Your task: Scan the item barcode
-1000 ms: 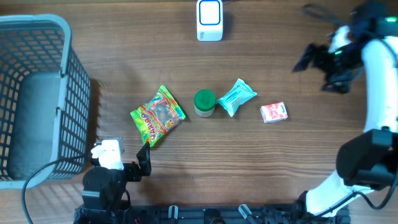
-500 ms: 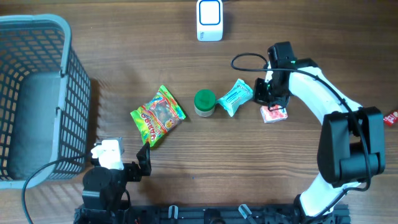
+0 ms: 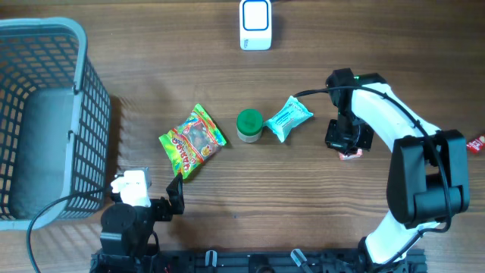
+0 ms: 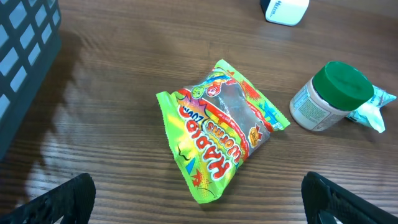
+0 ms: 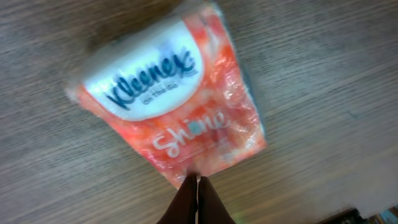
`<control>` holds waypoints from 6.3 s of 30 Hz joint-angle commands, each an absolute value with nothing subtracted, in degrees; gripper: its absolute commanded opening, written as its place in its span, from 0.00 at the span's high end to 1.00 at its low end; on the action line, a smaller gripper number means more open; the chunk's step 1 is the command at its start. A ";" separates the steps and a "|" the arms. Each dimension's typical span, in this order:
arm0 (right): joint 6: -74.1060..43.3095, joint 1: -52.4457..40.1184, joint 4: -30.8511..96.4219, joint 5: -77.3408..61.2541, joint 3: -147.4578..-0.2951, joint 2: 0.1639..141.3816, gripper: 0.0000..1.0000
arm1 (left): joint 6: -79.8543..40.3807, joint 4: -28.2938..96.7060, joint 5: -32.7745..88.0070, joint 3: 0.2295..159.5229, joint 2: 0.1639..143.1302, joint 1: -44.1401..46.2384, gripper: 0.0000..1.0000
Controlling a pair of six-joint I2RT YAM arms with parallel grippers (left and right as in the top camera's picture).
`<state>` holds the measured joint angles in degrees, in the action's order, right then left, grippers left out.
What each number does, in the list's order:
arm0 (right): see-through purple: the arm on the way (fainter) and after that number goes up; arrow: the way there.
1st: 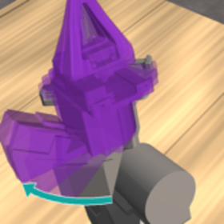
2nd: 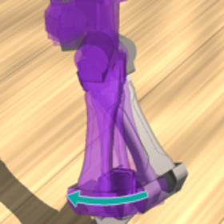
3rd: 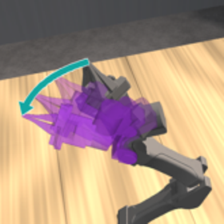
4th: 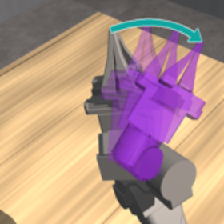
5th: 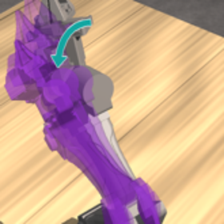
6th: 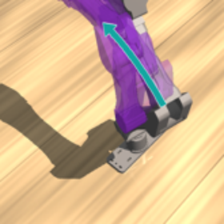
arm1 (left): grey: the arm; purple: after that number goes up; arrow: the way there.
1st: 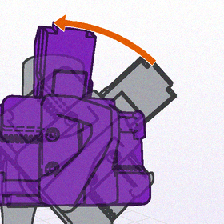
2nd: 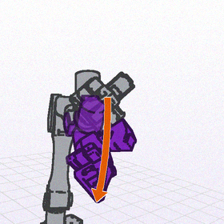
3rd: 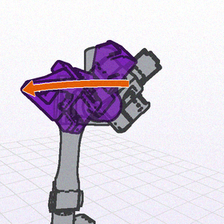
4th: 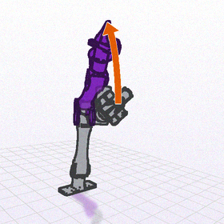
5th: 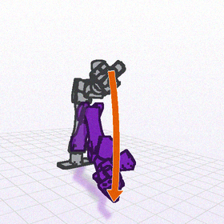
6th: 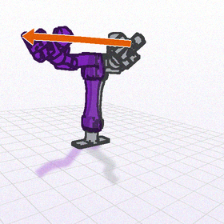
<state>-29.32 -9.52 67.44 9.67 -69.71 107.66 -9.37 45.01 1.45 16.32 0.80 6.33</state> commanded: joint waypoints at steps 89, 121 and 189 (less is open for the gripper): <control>23.07 -26.70 0.27 31.79 -97.82 122.10 0.96 | -9.67 44.88 1.89 16.05 0.36 6.63 0.00; -3.46 -7.79 35.03 43.57 -100.82 103.59 0.96 | -9.67 44.88 1.91 16.05 0.36 6.63 0.00; -4.05 -8.10 31.29 -92.97 -73.28 106.80 0.96 | -9.67 44.88 1.91 16.05 0.36 6.63 0.00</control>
<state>-19.35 -7.73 34.06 -81.80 -72.38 108.68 -9.37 45.04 1.45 16.32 0.80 6.33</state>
